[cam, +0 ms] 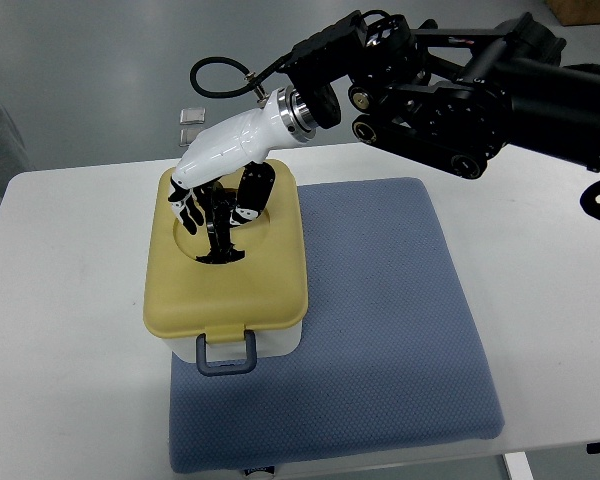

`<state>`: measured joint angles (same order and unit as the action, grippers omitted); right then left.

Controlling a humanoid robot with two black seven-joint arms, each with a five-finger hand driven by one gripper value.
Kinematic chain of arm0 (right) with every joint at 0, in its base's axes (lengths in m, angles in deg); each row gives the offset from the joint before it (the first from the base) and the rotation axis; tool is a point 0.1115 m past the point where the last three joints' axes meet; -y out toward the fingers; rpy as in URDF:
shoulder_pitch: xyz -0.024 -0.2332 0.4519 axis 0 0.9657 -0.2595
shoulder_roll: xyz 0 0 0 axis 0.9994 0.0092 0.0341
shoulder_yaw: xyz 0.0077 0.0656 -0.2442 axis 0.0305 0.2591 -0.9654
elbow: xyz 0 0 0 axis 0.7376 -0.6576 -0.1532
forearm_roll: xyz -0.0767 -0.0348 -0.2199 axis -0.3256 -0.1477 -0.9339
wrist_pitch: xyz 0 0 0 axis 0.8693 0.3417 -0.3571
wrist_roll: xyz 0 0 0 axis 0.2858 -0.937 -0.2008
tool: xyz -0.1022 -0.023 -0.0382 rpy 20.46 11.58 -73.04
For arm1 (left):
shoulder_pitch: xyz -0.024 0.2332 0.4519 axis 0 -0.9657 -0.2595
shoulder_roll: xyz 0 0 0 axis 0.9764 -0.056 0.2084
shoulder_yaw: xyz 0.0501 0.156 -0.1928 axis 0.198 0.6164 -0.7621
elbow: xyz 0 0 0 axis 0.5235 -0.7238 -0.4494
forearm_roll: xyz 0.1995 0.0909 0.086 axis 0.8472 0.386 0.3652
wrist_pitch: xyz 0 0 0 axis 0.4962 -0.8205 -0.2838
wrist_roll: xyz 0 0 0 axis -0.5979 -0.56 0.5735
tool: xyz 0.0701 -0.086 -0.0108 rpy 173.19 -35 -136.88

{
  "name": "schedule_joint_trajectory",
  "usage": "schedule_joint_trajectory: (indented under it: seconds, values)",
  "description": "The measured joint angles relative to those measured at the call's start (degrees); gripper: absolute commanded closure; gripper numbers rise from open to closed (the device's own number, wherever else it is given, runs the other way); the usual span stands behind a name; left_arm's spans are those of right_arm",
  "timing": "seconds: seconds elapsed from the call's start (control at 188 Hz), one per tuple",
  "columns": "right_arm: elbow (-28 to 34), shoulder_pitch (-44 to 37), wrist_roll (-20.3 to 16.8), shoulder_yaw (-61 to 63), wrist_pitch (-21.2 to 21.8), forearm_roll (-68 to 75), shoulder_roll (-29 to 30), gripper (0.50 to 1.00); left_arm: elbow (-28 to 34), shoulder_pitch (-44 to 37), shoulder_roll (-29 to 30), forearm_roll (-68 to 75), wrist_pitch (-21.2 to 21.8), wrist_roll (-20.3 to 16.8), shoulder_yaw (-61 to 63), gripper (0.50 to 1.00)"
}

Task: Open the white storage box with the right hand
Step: 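Close the right hand's fingers around the black lid handle, then lift the yellow lid off the box with the right hand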

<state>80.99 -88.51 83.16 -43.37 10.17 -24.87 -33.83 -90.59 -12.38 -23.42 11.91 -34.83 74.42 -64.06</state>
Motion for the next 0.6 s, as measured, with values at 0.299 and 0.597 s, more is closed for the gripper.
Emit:
schedule_joint_trajectory:
  seconds: [0.299, 0.597]
  values:
    - [0.04, -0.05, 0.00, 0.18, 0.09, 0.16, 0.67, 1.000, 0.00, 0.00, 0.00, 0.00, 0.00, 0.00, 0.00, 0.500]
    - [-0.04, -0.74, 0.00, 2.01, 0.10, 1.27, -0.37, 1.000, 0.00, 0.00, 0.00, 0.00, 0.00, 0.00, 0.00, 0.500]
